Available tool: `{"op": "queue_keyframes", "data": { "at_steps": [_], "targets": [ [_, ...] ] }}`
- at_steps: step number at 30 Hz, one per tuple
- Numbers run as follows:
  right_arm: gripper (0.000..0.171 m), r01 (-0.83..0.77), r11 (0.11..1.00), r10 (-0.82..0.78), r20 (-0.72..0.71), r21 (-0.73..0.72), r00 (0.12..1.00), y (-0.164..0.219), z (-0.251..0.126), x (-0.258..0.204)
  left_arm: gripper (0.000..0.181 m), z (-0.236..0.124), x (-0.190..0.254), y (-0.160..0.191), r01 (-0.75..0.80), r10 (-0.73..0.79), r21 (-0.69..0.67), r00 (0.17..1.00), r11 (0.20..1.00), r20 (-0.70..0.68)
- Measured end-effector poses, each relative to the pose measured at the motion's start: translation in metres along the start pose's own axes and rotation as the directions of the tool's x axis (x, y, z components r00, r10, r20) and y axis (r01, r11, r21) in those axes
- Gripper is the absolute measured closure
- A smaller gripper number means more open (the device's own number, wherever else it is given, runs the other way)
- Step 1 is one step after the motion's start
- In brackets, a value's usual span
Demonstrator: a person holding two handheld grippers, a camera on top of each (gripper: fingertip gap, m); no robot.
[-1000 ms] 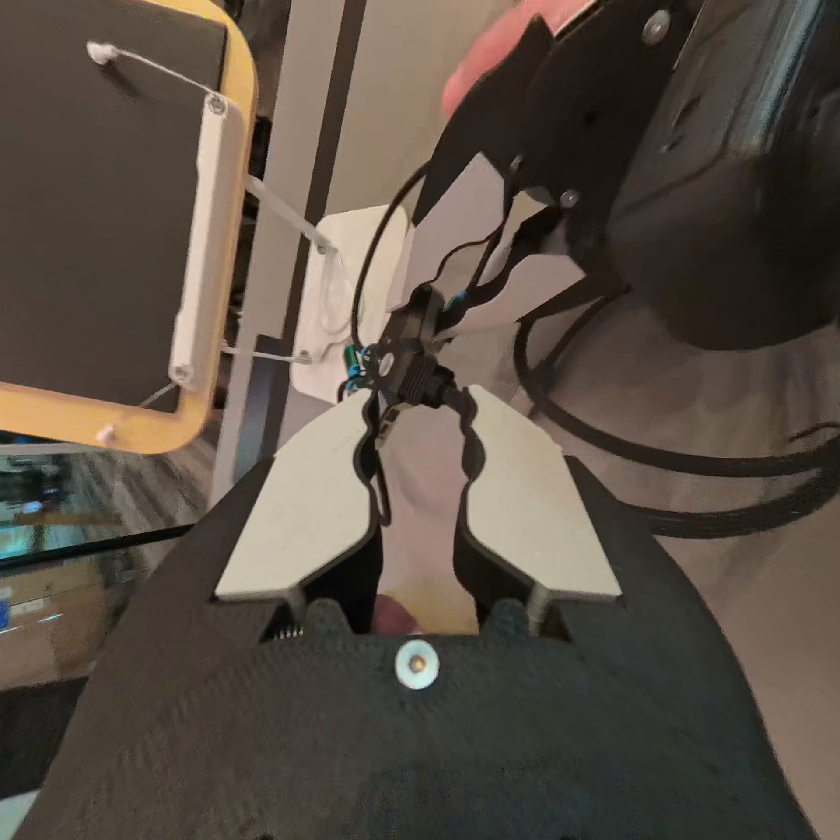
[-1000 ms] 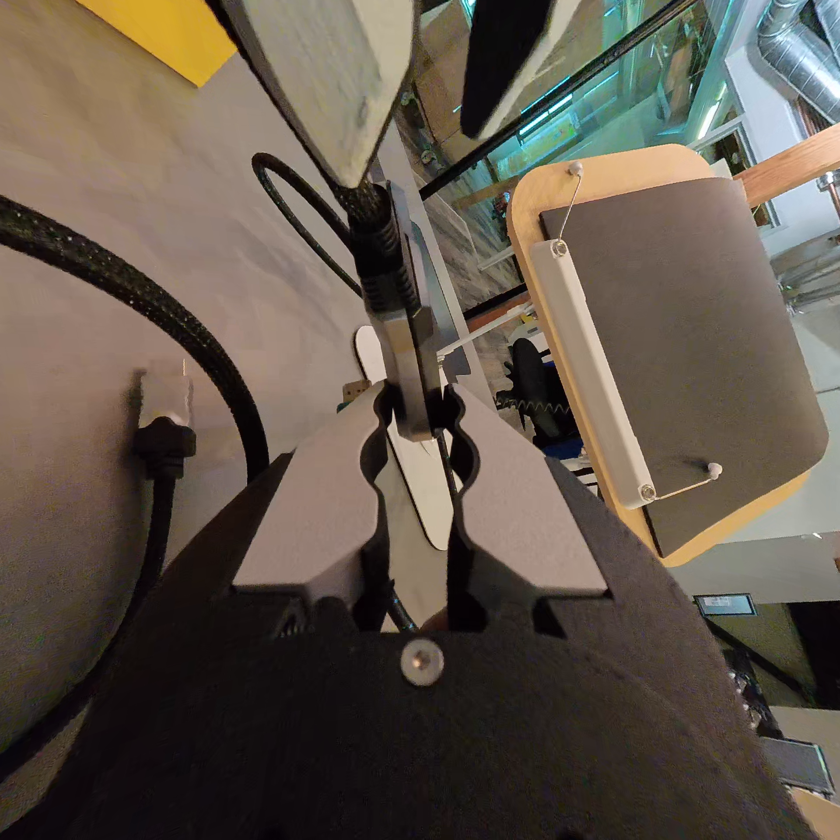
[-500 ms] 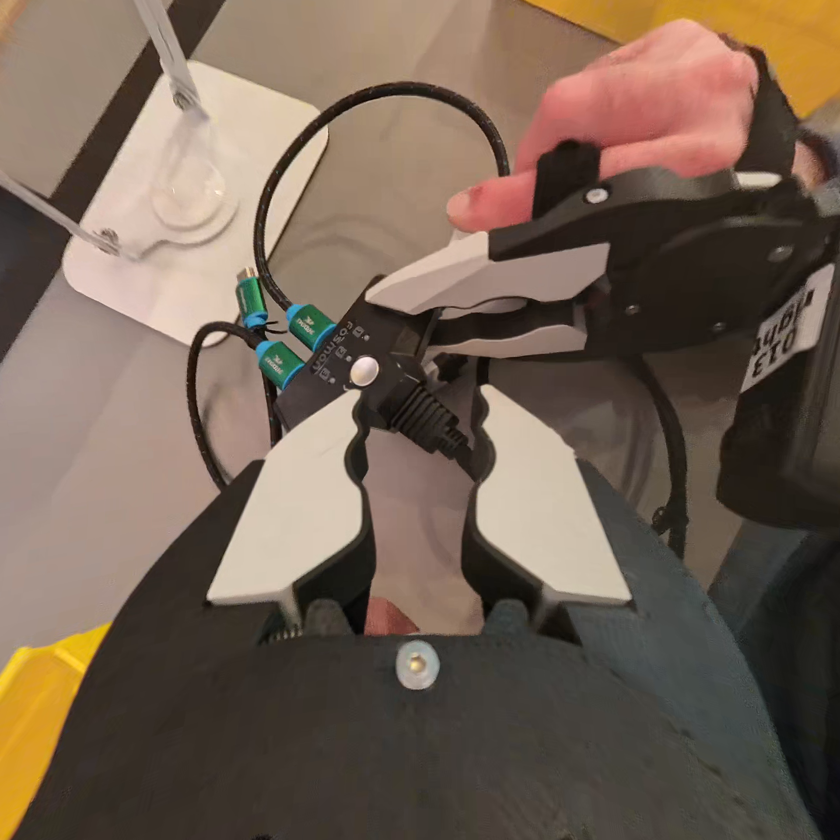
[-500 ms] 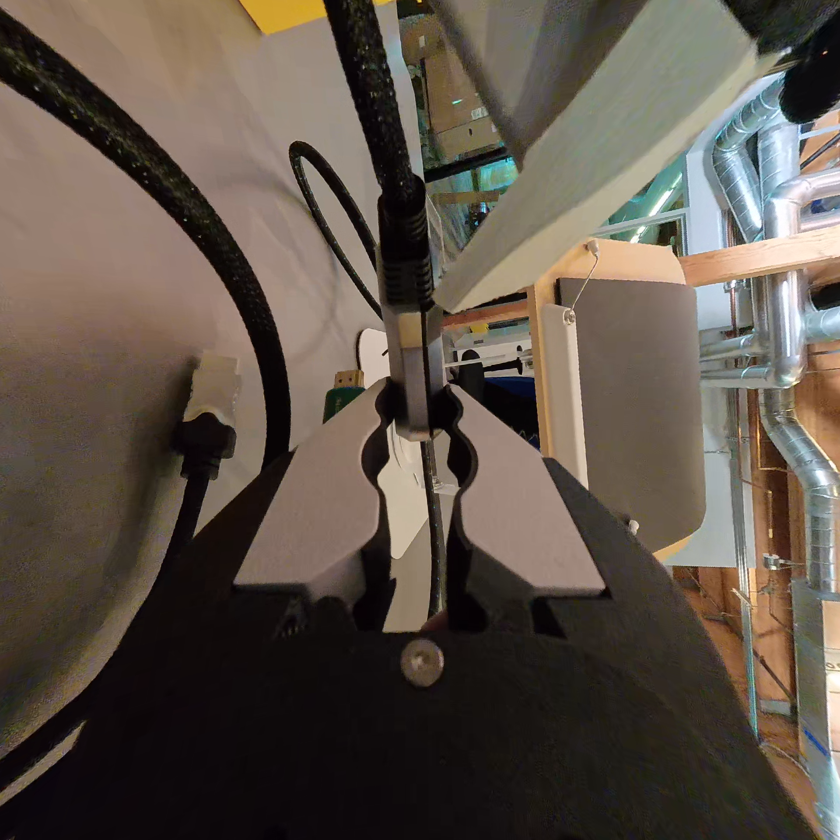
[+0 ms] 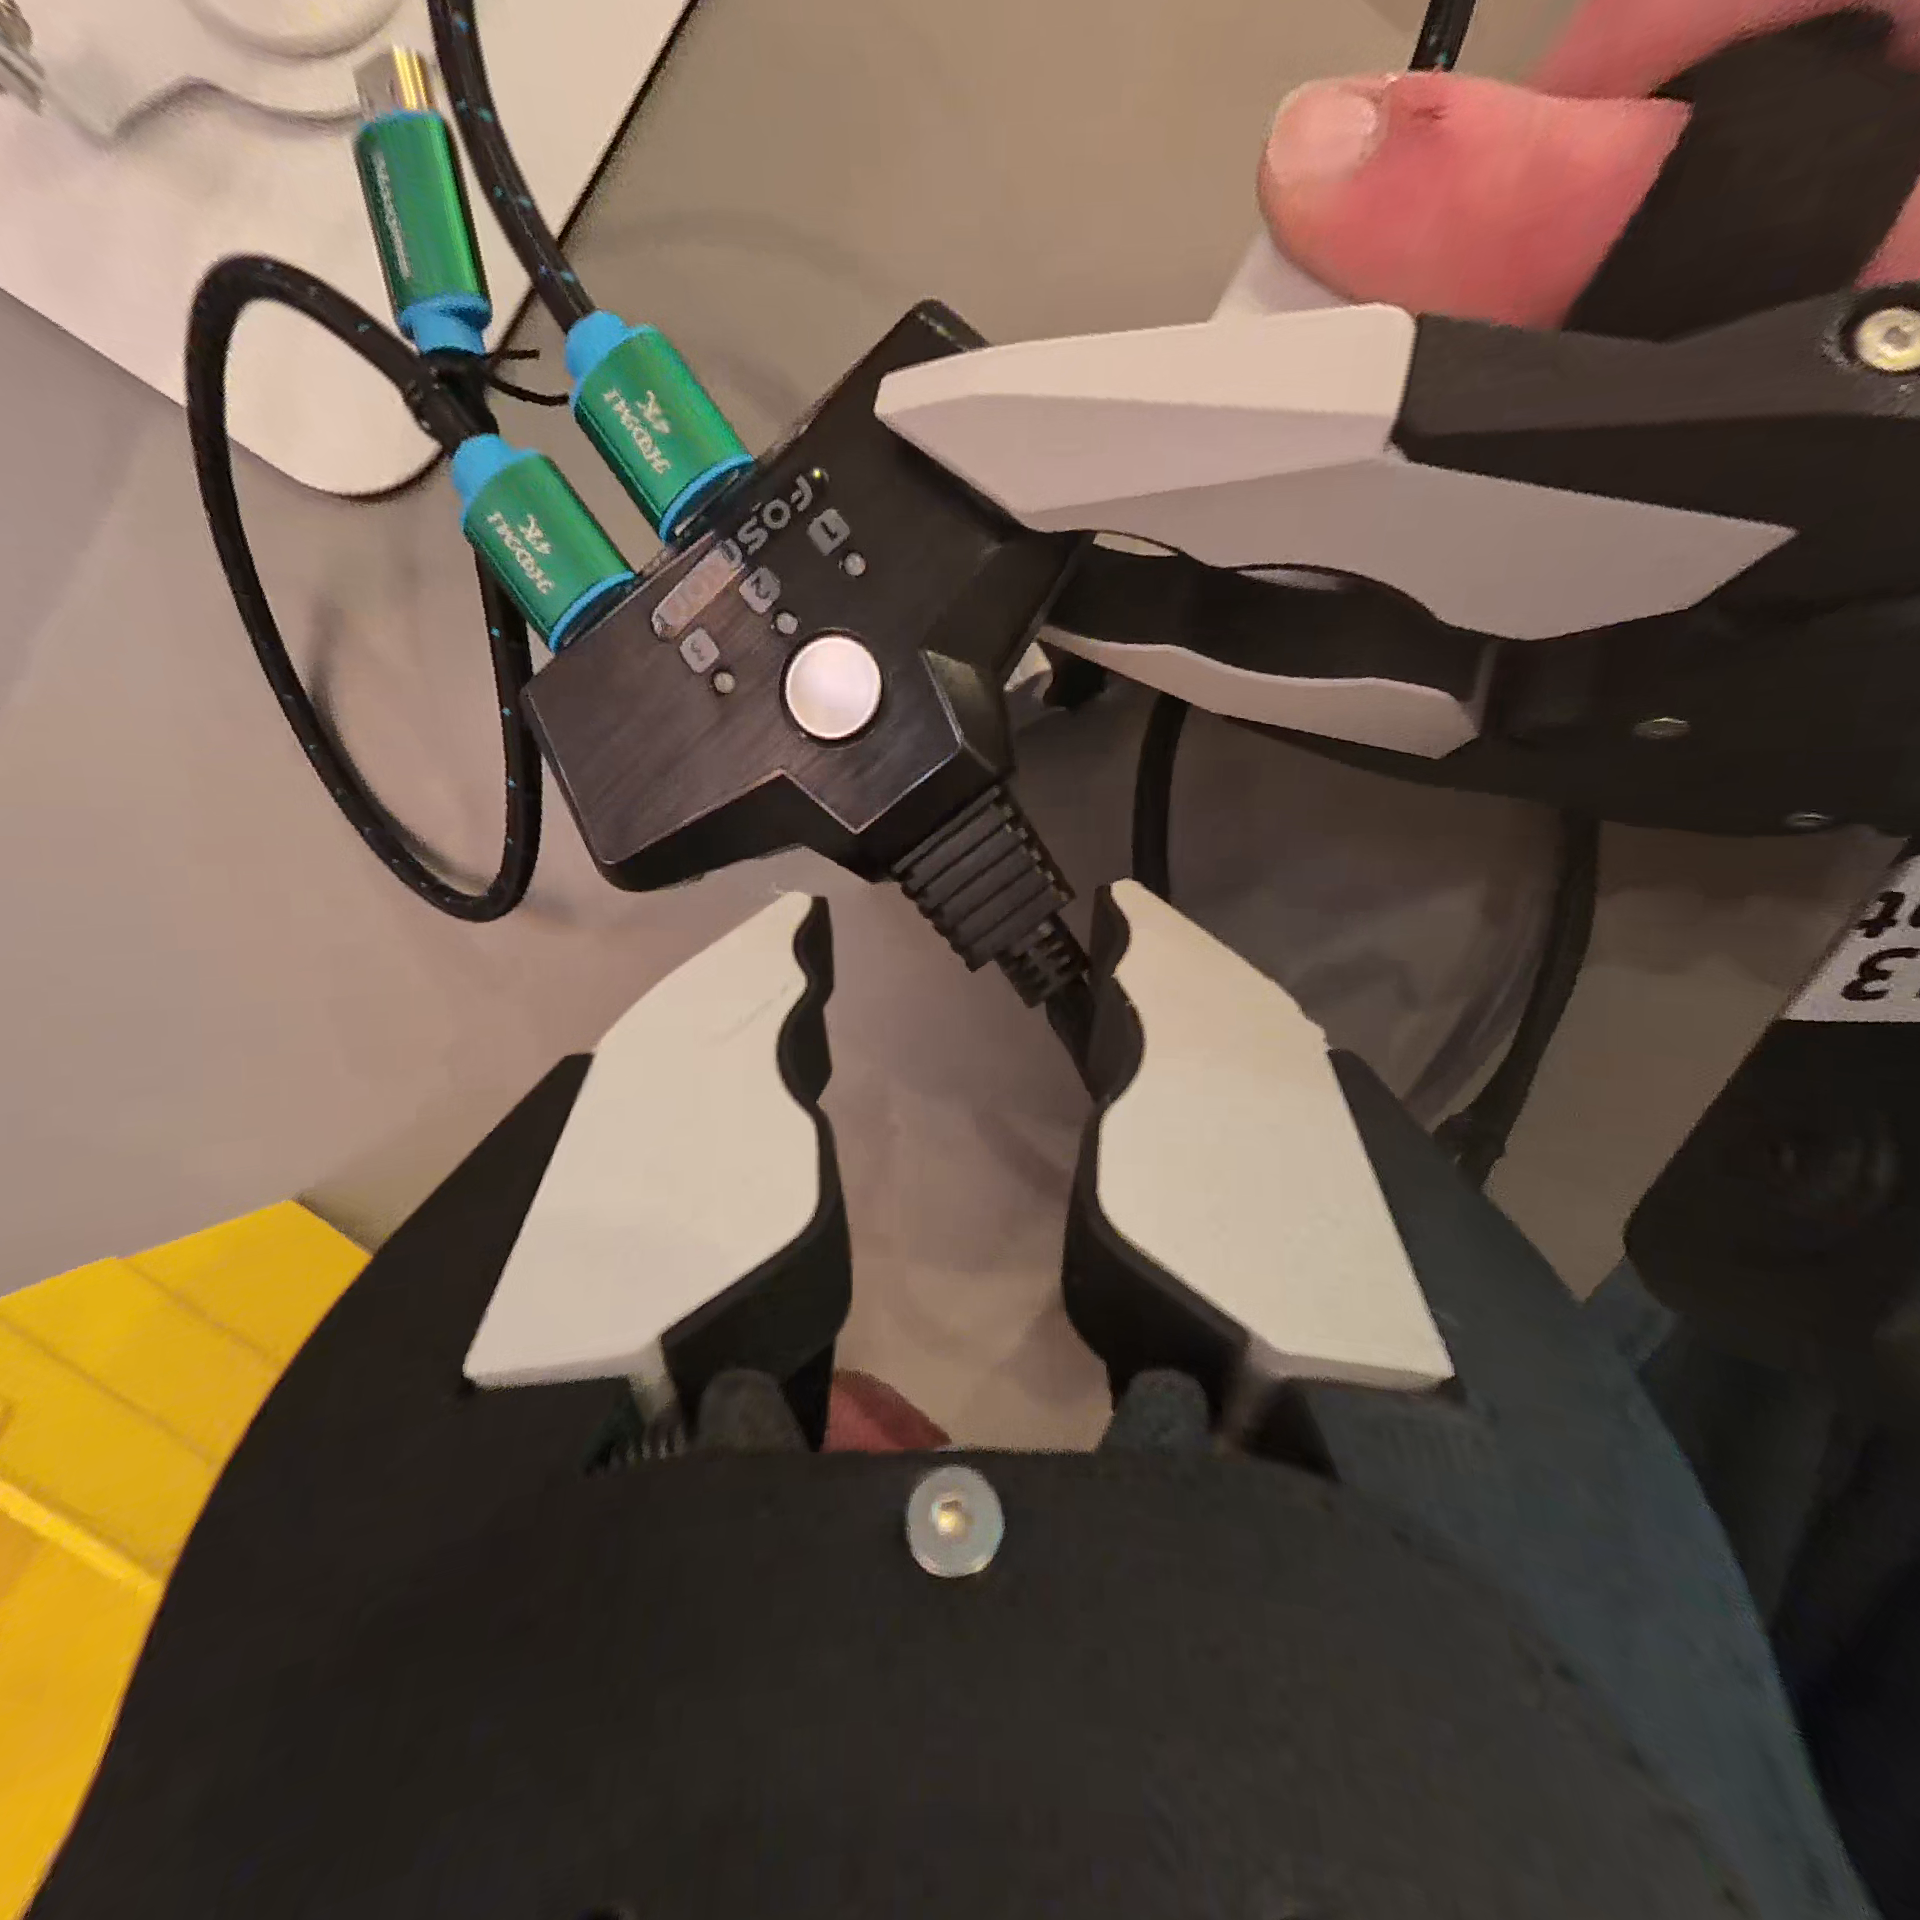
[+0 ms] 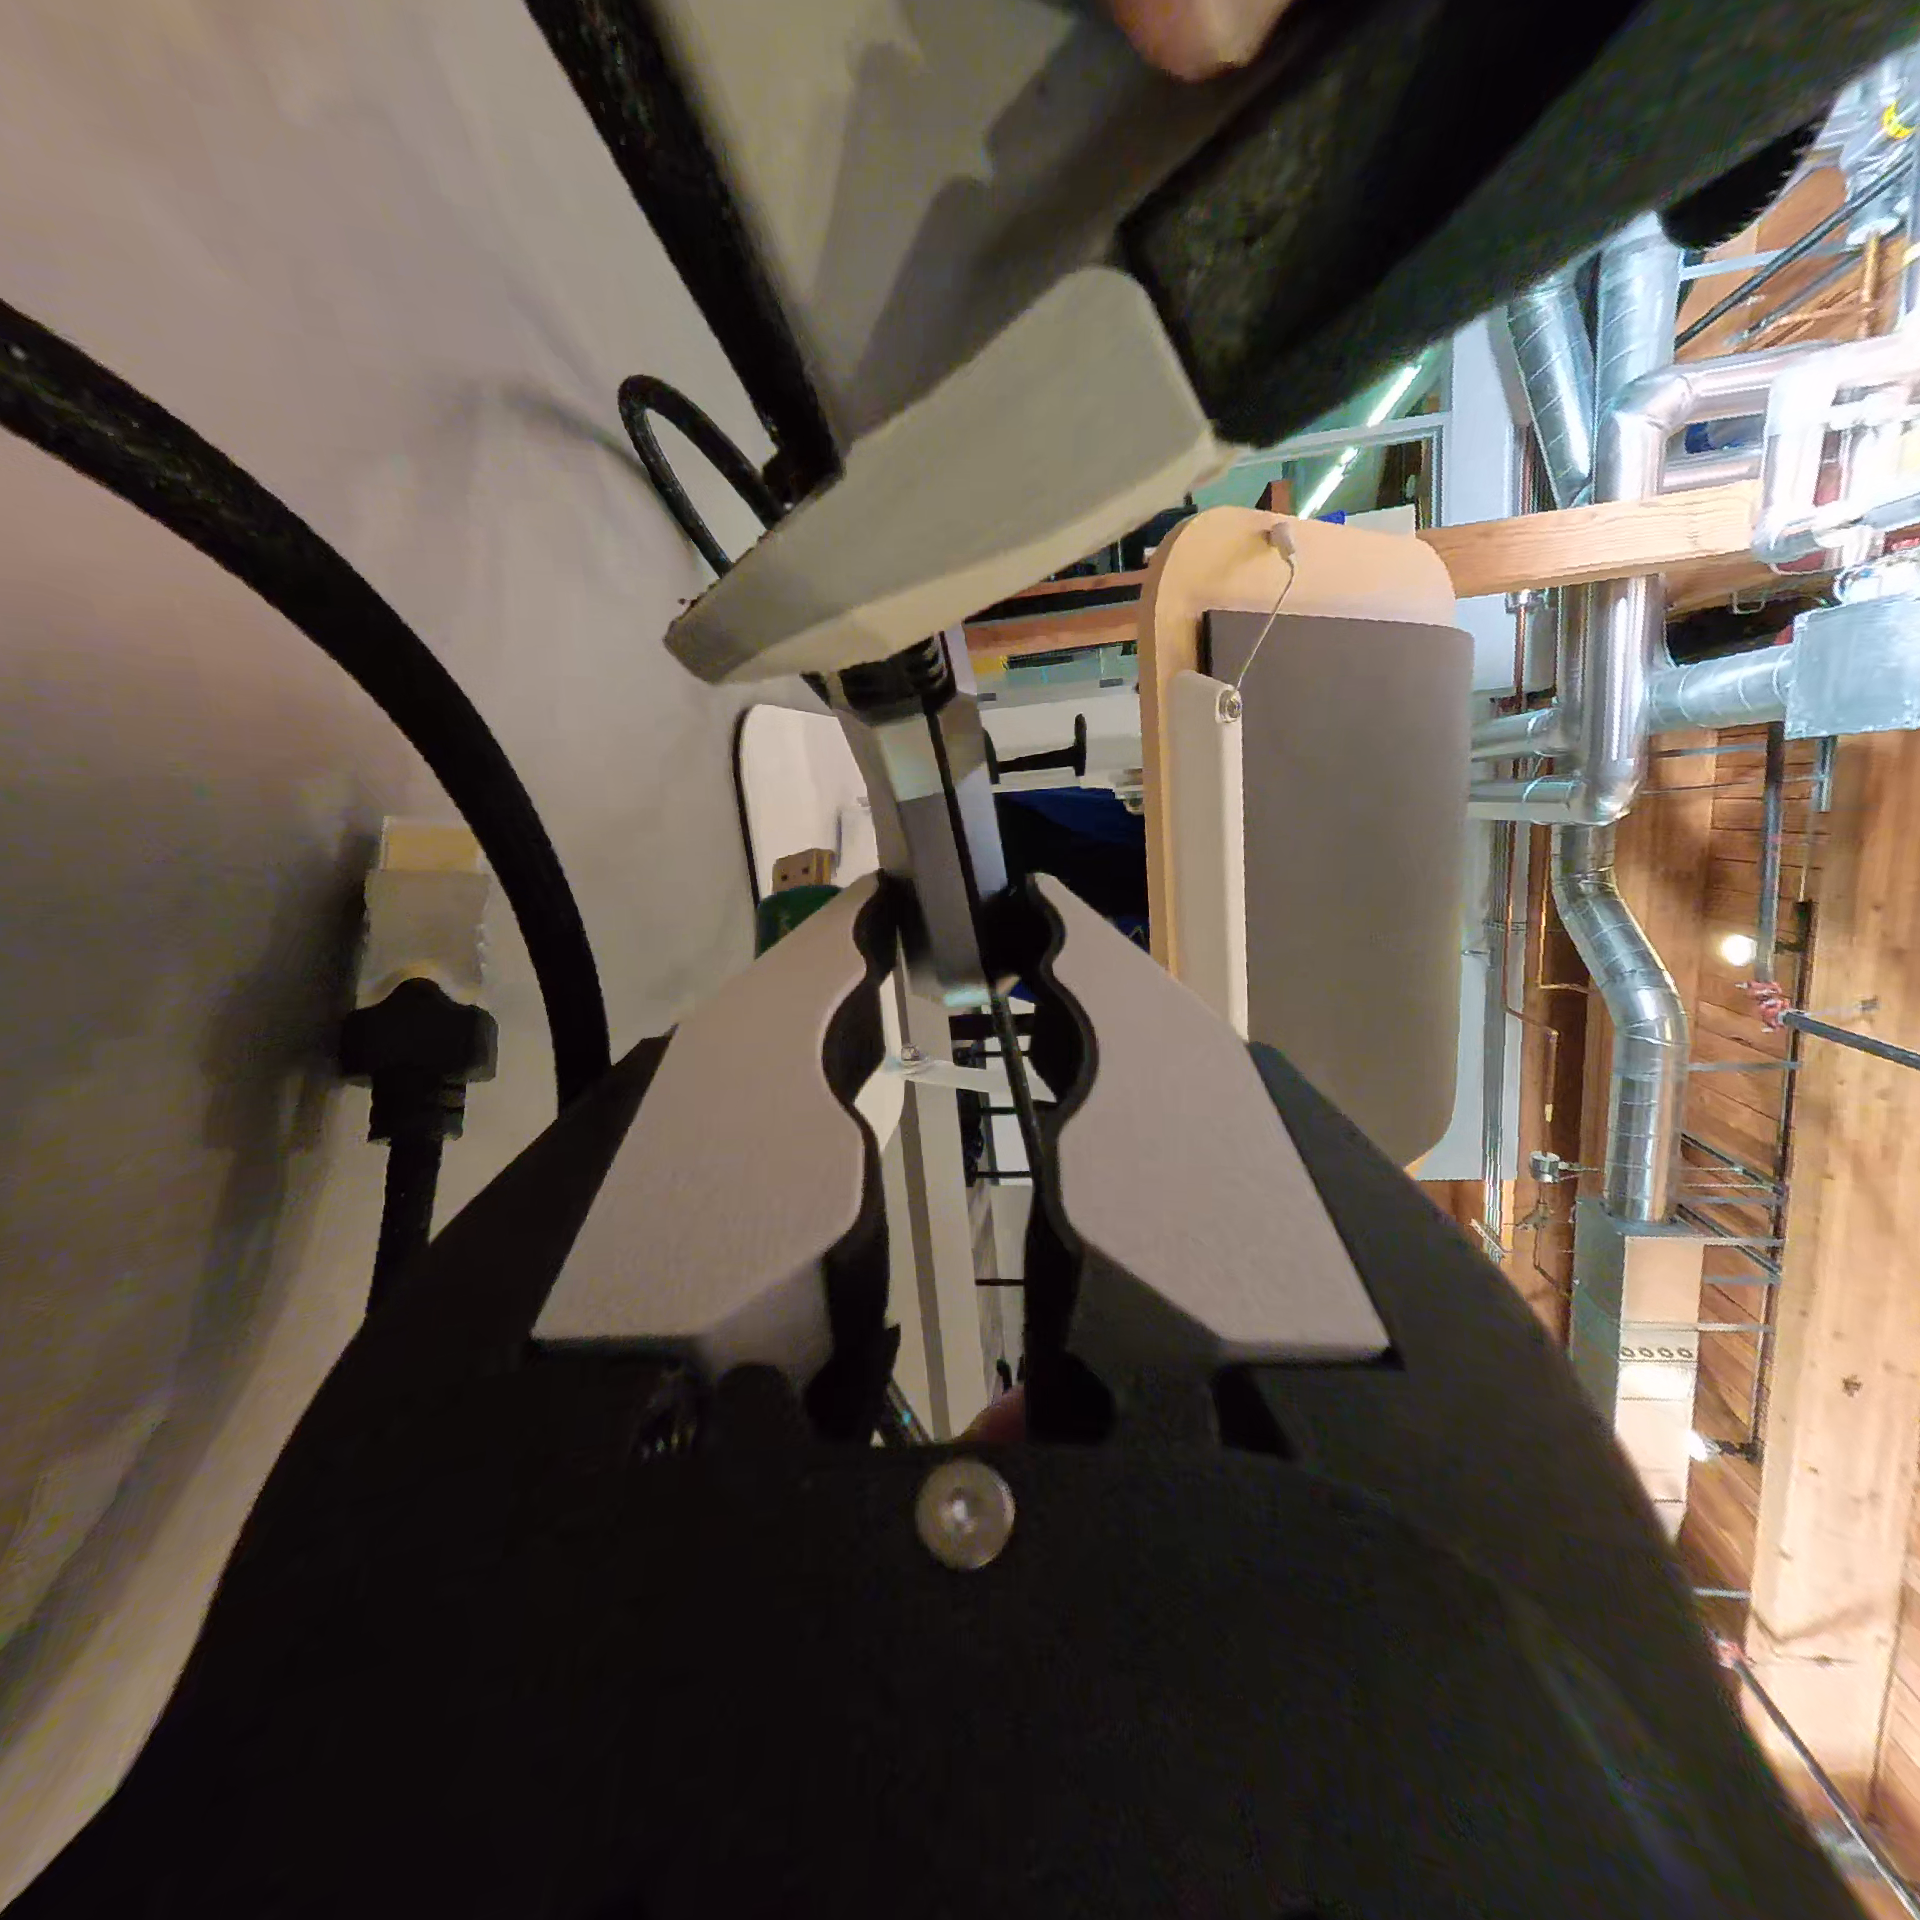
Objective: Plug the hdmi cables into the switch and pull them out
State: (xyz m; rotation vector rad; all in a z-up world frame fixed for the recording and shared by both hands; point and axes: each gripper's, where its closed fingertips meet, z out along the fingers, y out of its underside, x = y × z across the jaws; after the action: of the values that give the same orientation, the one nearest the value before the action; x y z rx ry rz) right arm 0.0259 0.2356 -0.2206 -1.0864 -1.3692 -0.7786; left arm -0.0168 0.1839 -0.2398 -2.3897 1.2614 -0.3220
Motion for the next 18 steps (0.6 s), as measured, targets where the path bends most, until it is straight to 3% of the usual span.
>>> {"op": "queue_keyframes", "data": {
  "at_steps": [3, 10, 18],
  "targets": [
    [0.151, 0.007, 1.000, -0.007, -0.020, -0.003, 1.000, 0.001, 0.001, 0.002, 0.152, 0.002, 0.004, -0.001, -0.007, 0.007, 0.012, 1.000, 1.000, -0.024],
    [0.146, -0.057, 0.994, 0.056, 0.011, 0.089, 0.998, -0.007, -0.005, 0.005, 0.158, -0.006, -0.008, -0.007, -0.043, 0.044, 0.092, 0.999, 0.995, -0.011],
    [0.143, -0.214, 0.942, 0.161, 0.210, 0.257, 0.964, -0.023, -0.023, -0.005, 0.160, -0.013, -0.018, -0.006, -0.141, 0.140, 0.105, 0.990, 0.984, 0.023]
  ]
}}
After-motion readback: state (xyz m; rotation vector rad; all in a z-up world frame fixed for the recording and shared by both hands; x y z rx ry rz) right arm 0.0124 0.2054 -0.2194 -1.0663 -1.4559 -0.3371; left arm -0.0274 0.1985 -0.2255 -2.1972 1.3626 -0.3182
